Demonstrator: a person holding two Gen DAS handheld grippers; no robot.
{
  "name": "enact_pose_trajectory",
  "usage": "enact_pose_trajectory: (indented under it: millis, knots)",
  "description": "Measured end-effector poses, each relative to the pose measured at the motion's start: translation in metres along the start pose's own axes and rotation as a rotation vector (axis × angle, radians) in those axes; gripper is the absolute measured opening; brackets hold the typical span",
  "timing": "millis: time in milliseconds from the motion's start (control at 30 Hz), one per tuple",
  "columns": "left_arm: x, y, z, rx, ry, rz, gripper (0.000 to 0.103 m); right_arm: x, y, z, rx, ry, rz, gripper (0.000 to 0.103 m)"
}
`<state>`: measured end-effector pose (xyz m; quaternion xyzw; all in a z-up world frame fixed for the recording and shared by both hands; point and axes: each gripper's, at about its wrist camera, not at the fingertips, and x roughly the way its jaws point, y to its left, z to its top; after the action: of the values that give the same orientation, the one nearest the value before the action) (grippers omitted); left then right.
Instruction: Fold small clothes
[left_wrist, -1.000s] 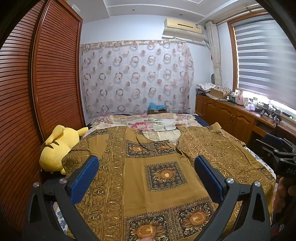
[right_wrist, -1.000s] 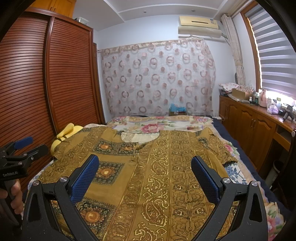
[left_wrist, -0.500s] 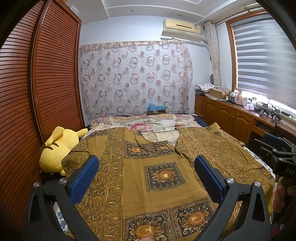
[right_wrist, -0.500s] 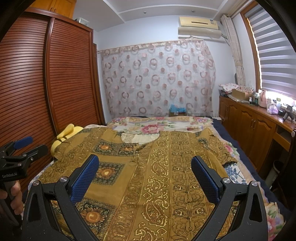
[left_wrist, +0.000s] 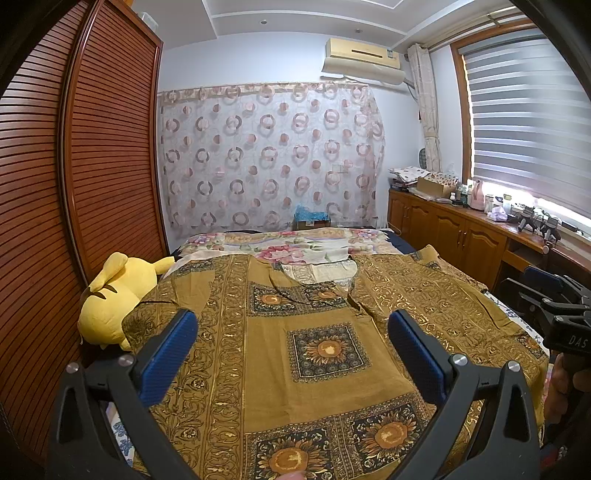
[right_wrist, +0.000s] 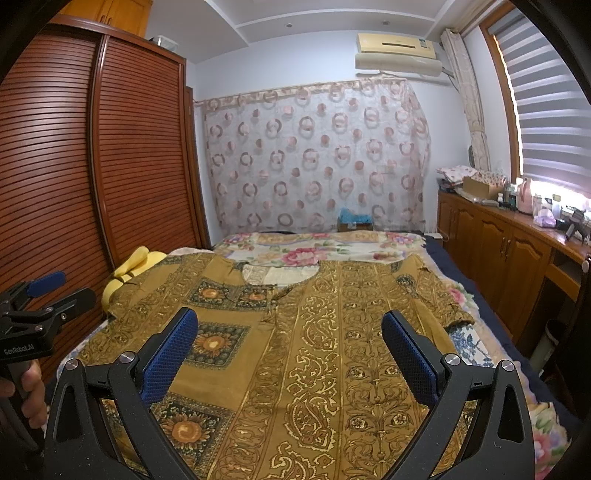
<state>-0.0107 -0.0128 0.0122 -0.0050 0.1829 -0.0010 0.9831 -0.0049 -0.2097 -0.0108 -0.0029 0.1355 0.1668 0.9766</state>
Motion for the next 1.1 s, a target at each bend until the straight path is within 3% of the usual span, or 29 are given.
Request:
enact_pose_trajectory:
  millis: [1100]
  knots:
    - [-0.006, -0.006, 0.009, 0.005, -0.008, 0.0, 0.103, 0.0, -0.001, 0.0, 0.004, 0.001, 0.004, 0.102]
